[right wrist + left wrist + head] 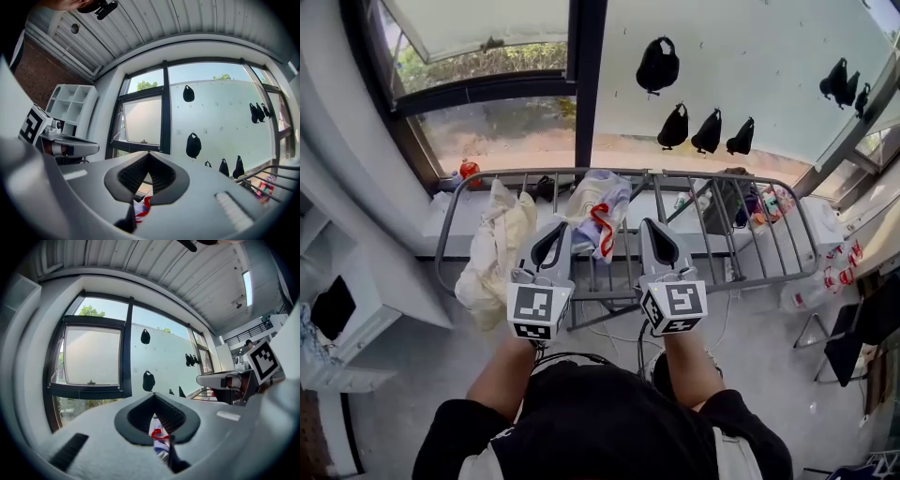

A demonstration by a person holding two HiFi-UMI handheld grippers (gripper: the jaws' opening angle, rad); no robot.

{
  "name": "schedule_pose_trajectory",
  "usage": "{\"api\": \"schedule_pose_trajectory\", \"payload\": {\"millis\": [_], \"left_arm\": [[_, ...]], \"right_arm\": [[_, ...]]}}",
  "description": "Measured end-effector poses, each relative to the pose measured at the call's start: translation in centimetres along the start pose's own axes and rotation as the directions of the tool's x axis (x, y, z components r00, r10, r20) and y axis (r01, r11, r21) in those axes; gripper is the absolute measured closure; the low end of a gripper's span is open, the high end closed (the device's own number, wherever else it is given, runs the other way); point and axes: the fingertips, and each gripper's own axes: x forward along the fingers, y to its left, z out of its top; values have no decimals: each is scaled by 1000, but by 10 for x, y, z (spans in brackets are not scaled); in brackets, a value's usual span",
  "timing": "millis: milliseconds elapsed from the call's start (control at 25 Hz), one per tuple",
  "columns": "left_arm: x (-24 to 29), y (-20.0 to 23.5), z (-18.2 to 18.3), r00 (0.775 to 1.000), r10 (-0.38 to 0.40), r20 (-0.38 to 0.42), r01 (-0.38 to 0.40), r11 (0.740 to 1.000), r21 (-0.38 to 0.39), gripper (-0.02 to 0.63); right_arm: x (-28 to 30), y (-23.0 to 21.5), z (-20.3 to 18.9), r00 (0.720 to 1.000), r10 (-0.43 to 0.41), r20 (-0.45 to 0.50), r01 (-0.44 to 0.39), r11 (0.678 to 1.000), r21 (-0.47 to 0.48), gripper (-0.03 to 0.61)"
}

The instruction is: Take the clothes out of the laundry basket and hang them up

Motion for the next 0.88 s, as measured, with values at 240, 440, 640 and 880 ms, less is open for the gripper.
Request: {"api": "schedule_pose_trajectory", "payload": {"millis": [240,440,640,880], "left_arm": [[-25,-28,-6,998,26,-50,-27,999,-21,612],[-35,-30,1,999,18,-49,-18,1000,6,612],[-50,-31,7,999,17,-34,-16,999,45,612],[-60,-32,7,999,18,-37,-17,999,35,612]], "right_arm": [[-27,12,9,999,50,7,-50,998,27,568],[-38,22,18,999,33,25,-34,999,10,568],[-44,23,17,1000,3,28,-5,999,52,568],[-49,33,21,1000,12,21,-12,999,33,566]]}}
